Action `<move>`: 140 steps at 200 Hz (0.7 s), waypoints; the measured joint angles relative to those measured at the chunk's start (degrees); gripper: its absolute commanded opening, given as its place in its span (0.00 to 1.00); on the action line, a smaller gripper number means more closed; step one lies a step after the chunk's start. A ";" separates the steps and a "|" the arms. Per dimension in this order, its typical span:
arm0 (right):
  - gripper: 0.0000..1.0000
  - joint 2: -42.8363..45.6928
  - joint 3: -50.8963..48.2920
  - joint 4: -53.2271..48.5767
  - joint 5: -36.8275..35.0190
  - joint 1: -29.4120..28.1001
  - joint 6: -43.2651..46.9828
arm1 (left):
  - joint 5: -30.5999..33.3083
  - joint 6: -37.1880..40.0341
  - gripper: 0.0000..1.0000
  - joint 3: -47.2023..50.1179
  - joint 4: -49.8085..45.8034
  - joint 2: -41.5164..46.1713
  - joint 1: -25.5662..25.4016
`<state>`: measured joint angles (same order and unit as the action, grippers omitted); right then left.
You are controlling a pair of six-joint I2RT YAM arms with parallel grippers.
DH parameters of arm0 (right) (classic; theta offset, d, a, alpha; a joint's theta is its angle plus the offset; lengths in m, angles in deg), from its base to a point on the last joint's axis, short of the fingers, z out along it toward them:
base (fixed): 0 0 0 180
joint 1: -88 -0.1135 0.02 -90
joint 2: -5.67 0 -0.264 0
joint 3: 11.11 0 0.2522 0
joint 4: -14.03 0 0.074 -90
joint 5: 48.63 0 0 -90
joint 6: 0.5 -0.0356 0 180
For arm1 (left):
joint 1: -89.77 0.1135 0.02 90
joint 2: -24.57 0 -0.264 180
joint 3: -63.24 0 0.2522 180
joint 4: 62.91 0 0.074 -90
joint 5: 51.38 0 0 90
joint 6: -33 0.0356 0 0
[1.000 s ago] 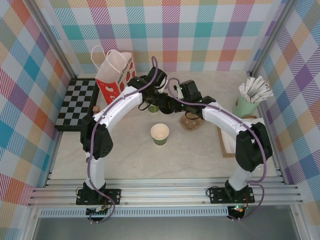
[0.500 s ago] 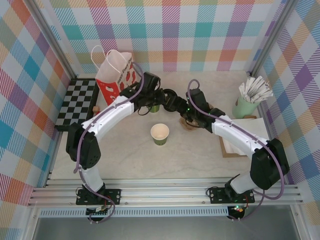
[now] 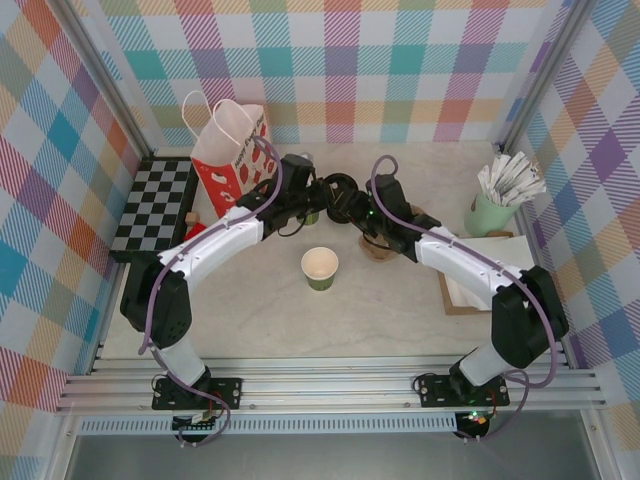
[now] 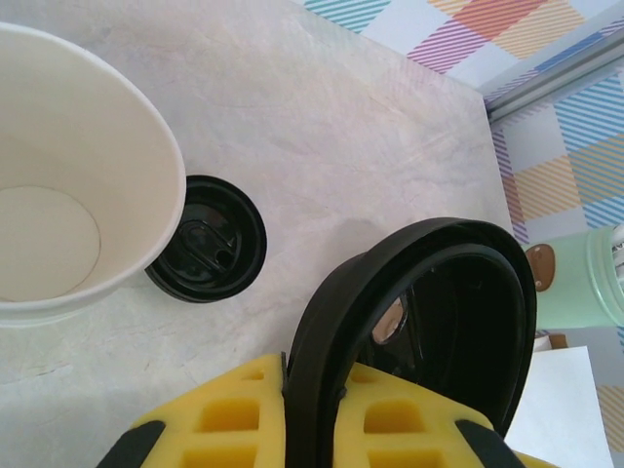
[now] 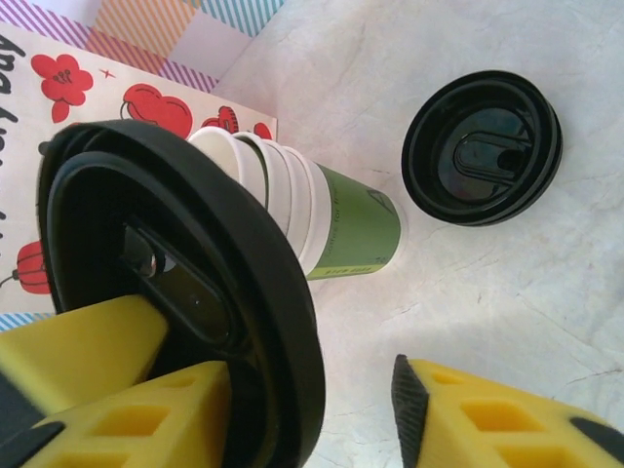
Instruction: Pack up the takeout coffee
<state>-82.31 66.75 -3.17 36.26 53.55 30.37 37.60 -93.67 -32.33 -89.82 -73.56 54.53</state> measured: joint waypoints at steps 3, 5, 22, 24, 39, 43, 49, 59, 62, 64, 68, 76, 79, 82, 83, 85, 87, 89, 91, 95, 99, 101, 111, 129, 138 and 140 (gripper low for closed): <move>0.37 -0.09 0.13 0.04 0.00 0.00 0.31 | 0.00 -0.02 0.00 0.17 0.07 0.04 0.00; 0.36 -0.13 0.20 0.07 0.02 0.00 0.11 | -0.02 -0.02 0.00 0.31 0.24 0.07 0.00; 0.27 -0.39 0.63 0.50 0.02 0.00 0.70 | -0.42 0.00 0.00 1.16 1.53 0.15 -0.04; 0.26 -0.42 0.68 0.48 0.04 -0.02 0.98 | -0.44 0.00 0.00 1.20 1.55 0.15 -0.04; 0.19 -0.44 0.87 0.70 -0.13 0.00 1.29 | -0.39 0.00 0.00 1.55 2.62 0.26 -0.04; 0.17 -0.44 0.92 0.81 -0.15 0.02 1.70 | -0.35 -0.02 0.00 1.68 2.89 0.28 -0.02; 0.14 -0.44 0.96 0.92 -0.31 0.09 1.88 | -0.15 -0.02 0.01 1.90 3.21 0.39 -0.02; 0.10 -0.44 0.96 1.07 -0.61 0.11 2.38 | -0.07 -0.20 0.03 2.62 4.13 0.74 -0.02; 0.09 -0.44 0.98 1.14 -0.63 0.11 2.71 | 0.02 -0.22 0.04 2.86 4.35 0.87 -0.04; 0.08 -0.44 0.96 1.20 -0.68 0.11 2.91 | 0.04 -0.24 0.04 3.04 4.55 0.96 -0.02; 0.06 -0.44 0.96 1.27 -0.68 0.11 3.26 | 0.04 -0.24 0.05 3.43 4.96 1.16 -0.04; 0.03 -0.44 0.98 1.42 -0.72 0.11 4.17 | 0.04 -0.31 0.07 4.33 5.99 1.62 -0.04; 0.01 -0.44 0.96 1.51 -0.72 0.09 4.44 | 0.04 -0.39 0.09 4.61 6.32 1.77 -0.04; 0.01 -0.44 0.98 1.60 -0.70 0.09 4.81 | 0.07 -0.42 0.11 4.85 6.60 1.92 -0.04; 0.00 -0.44 0.98 1.66 -0.70 0.09 5.03 | 0.04 -0.44 0.11 4.98 6.69 2.01 -0.04; 0.00 -0.44 0.98 1.70 -0.70 0.09 5.33 | 0.07 -0.44 0.13 5.14 6.88 2.08 -0.04; 0.00 -0.44 0.98 1.75 -0.70 0.09 5.51 | 0.07 -0.44 0.15 5.35 7.19 2.21 -0.04; 0.00 -0.44 0.98 1.81 -0.70 0.07 5.84 | 0.04 -0.39 0.17 5.60 7.45 2.34 -0.02; 0.00 -0.44 0.98 1.95 -0.66 0.07 6.29 | 0.07 -0.48 0.21 5.79 7.69 2.49 -0.02; 0.00 -0.44 0.98 2.16 -0.66 0.07 7.17 | 0.00 -0.42 0.28 6.16 8.04 2.71 -0.02; 0.00 -0.42 1.01 2.38 -0.70 0.07 8.28 | -0.22 -0.85 0.37 6.62 8.46 3.02 -0.02; 0.00 -0.42 1.01 2.45 -0.68 0.09 8.72 | -0.37 -0.83 0.41 6.71 8.59 3.13 0.00; 0.00 -0.39 1.27 2.75 -0.48 0.13 12.31 | -1.68 -1.09 0.58 7.65 9.57 4.02 0.11; 0.00 0.24 1.33 3.54 -0.50 0.04 20.55 | -4.20 -1.88 0.74 10.21 11.74 7.26 0.90; 0.00 1.22 1.25 4.35 -0.52 0.04 26.64 | -4.96 -2.05 0.83 11.82 12.35 9.73 1.36; 0.00 1.46 1.22 4.59 -0.46 0.04 27.74 | -4.98 -2.49 0.85 12.33 12.59 10.43 1.55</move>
<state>-80.85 67.97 1.42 35.81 53.59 58.10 32.62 -96.16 -20.00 -77.23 -63.13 56.08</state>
